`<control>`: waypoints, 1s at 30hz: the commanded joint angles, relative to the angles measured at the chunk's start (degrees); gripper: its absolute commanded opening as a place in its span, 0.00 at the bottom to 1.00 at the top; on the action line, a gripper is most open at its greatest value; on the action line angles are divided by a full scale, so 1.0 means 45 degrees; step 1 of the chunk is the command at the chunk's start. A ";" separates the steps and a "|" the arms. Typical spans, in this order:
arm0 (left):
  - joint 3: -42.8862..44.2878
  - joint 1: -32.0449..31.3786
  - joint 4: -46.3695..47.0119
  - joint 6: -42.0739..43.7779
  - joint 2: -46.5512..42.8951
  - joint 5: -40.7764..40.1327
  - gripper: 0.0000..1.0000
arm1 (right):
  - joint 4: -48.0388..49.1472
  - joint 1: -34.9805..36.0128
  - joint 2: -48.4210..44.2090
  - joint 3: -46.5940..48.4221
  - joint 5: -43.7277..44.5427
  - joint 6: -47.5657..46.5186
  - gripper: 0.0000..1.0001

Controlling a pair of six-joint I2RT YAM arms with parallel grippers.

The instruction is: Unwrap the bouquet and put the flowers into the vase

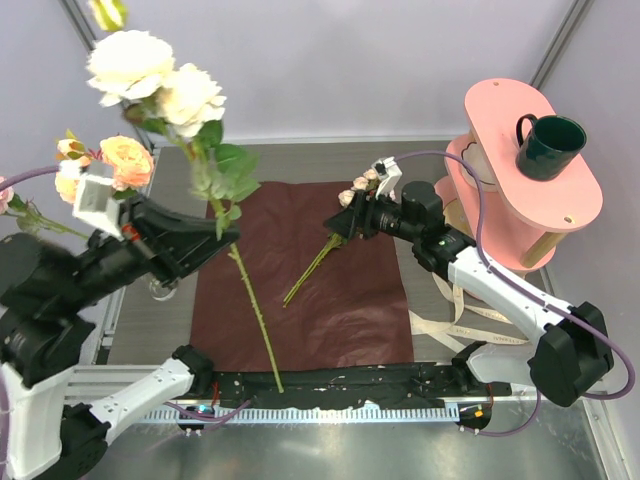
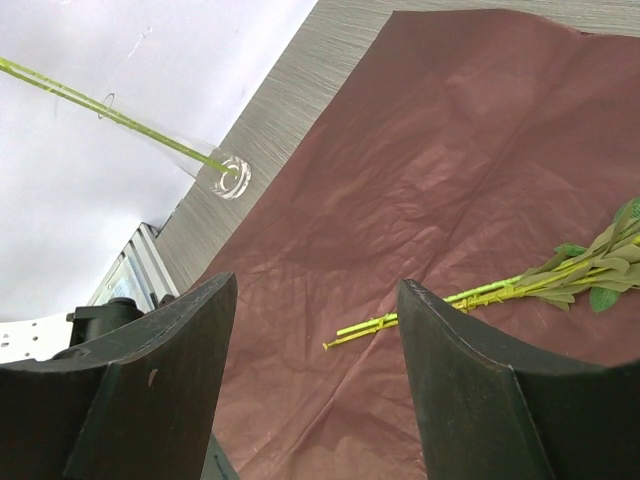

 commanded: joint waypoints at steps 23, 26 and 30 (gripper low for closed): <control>0.5030 0.0092 -0.5452 0.8149 -0.2349 -1.1866 0.00 | 0.0591 0.0022 0.0623 0.0094 -0.0249 -0.0291 0.70; 0.4561 0.0170 -0.4847 0.9087 -0.2642 -1.2804 0.00 | 0.0591 0.0021 0.0662 0.0074 -0.0307 -0.0291 0.70; 0.3432 0.0210 -0.3135 0.9888 -0.3266 -1.3956 0.00 | 0.0649 0.0022 0.0682 0.0054 -0.0327 -0.0252 0.70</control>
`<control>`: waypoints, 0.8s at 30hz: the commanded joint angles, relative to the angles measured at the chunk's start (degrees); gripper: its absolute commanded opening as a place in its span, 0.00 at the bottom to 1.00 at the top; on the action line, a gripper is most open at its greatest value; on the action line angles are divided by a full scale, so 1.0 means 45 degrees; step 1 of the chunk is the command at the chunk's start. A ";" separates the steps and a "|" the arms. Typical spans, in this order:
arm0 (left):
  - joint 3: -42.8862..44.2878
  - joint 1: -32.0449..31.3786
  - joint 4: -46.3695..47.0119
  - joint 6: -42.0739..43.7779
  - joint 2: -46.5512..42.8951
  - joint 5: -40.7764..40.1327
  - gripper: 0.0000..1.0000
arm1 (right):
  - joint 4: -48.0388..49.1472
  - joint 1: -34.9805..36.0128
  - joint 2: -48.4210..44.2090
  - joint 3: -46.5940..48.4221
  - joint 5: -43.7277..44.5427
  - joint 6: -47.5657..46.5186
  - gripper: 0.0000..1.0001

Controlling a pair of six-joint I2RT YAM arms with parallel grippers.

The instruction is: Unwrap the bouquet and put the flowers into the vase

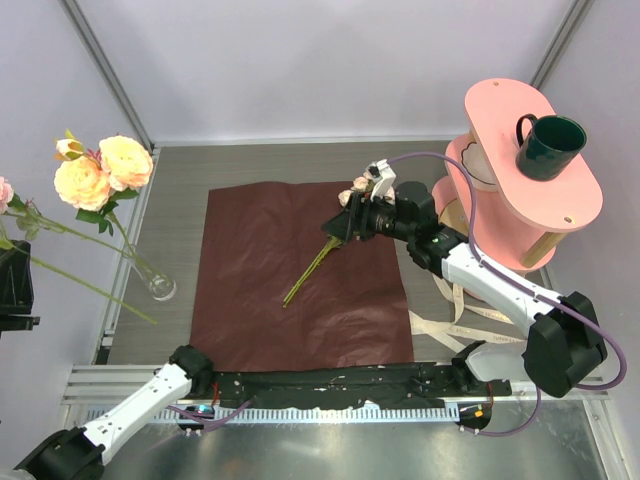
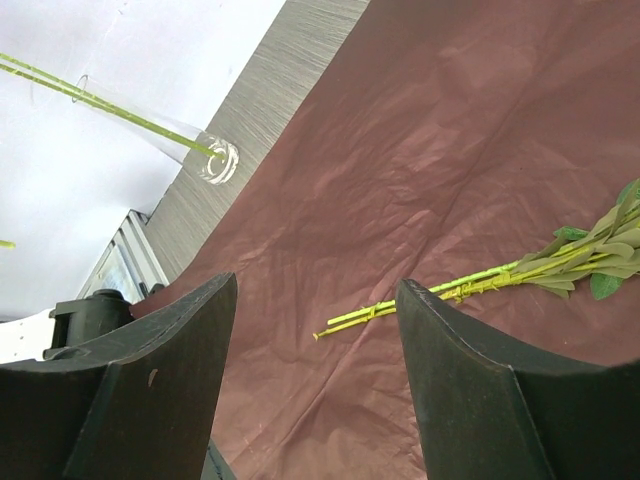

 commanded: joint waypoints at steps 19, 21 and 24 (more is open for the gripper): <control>-0.4404 0.0581 0.8694 0.4475 -0.0310 -0.3960 0.00 | 0.0674 0.0022 0.0070 0.0137 -0.0318 -0.0130 0.70; -0.4737 0.0582 0.9514 0.4825 -0.0368 -0.4194 0.00 | 0.0654 0.0022 0.0032 0.0099 -0.0318 -0.0169 0.70; -0.5460 0.0582 1.0550 0.5178 -0.0428 -0.4390 0.00 | 0.0654 0.0022 0.0051 0.0079 -0.0337 -0.0169 0.70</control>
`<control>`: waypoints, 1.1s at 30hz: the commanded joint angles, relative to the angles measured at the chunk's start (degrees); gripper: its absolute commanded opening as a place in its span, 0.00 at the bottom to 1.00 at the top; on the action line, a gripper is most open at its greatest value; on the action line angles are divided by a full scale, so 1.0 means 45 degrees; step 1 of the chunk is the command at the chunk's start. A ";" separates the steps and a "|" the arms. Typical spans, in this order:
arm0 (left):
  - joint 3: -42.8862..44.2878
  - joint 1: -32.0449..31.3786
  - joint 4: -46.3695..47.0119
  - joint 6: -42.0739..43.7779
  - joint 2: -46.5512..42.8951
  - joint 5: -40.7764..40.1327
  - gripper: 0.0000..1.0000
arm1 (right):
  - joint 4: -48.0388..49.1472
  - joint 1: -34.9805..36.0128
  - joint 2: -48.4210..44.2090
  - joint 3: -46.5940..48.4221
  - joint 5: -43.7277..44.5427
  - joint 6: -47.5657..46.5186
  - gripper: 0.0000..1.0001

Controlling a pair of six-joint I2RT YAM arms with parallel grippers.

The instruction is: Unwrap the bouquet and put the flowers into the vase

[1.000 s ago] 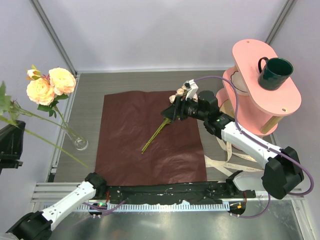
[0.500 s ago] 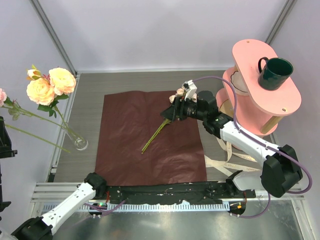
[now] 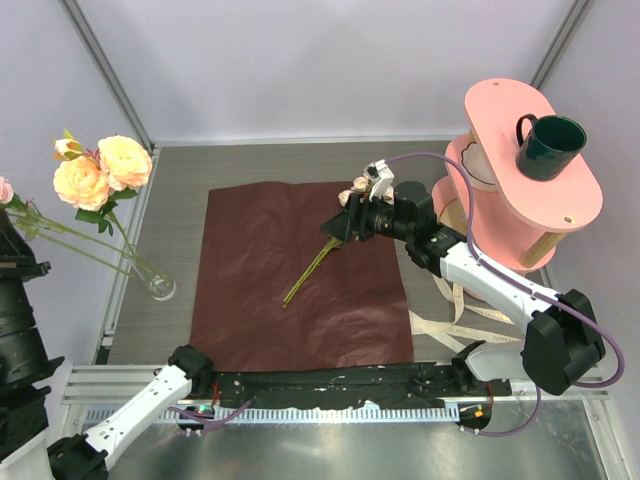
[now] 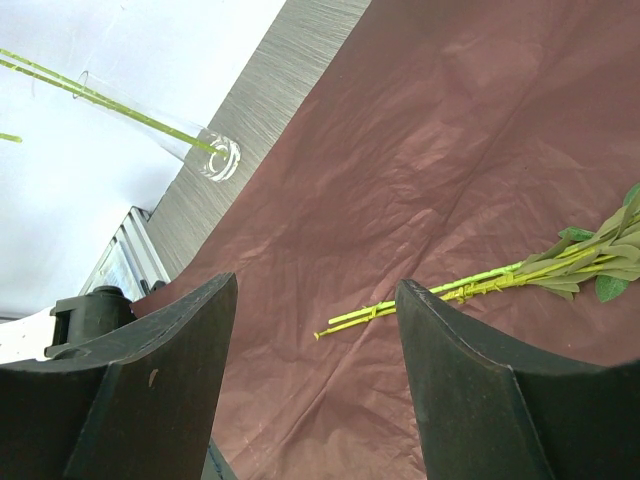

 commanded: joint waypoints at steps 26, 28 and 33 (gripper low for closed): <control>-0.5096 0.0052 0.9378 0.4317 -0.0045 -0.1448 0.00 | 0.0582 0.0022 -0.0119 -0.0077 -0.0221 -0.0198 0.70; -0.5213 0.0052 0.9670 0.4531 0.0013 -0.1409 0.00 | 0.0601 0.0021 -0.0119 -0.0077 -0.0221 -0.0179 0.70; -0.5448 0.0052 1.0317 0.4904 0.0169 -0.1448 0.00 | 0.0601 0.0002 -0.0119 -0.0077 -0.0241 -0.0179 0.70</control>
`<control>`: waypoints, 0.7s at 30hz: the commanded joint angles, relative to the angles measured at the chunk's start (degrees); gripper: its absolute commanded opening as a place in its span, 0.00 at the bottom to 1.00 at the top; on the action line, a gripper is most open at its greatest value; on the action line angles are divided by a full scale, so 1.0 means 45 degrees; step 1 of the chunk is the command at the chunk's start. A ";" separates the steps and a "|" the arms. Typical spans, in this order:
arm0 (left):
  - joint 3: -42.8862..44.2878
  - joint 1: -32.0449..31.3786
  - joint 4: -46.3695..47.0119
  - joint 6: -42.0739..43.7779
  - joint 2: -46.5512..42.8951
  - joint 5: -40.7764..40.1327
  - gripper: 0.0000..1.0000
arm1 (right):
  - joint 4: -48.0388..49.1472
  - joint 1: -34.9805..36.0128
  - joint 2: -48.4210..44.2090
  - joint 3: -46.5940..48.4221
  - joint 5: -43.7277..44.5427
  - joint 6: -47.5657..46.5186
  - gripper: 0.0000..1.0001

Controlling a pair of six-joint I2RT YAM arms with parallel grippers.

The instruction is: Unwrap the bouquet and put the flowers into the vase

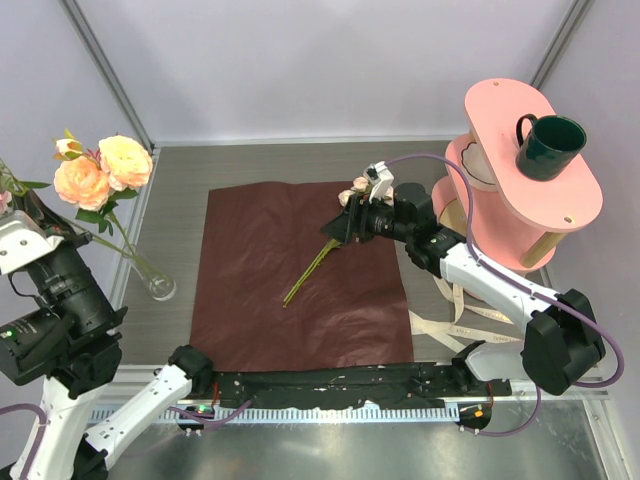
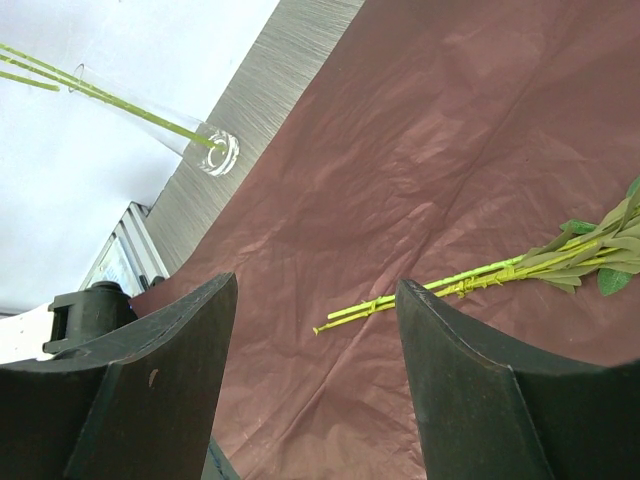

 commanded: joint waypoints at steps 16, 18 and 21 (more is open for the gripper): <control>-0.1614 0.0052 0.3214 0.1001 0.0243 -0.0527 0.00 | 0.0592 0.0022 -0.0295 -0.0093 -0.0202 -0.0232 0.70; -0.1692 0.0052 0.3390 0.1079 0.0282 -0.0527 0.00 | 0.0572 0.0022 -0.0314 -0.0112 -0.0202 -0.0252 0.70; -0.1595 0.0052 0.3410 0.1177 0.0360 -0.0488 0.00 | 0.0553 0.0022 -0.0295 -0.0073 -0.0202 -0.0252 0.70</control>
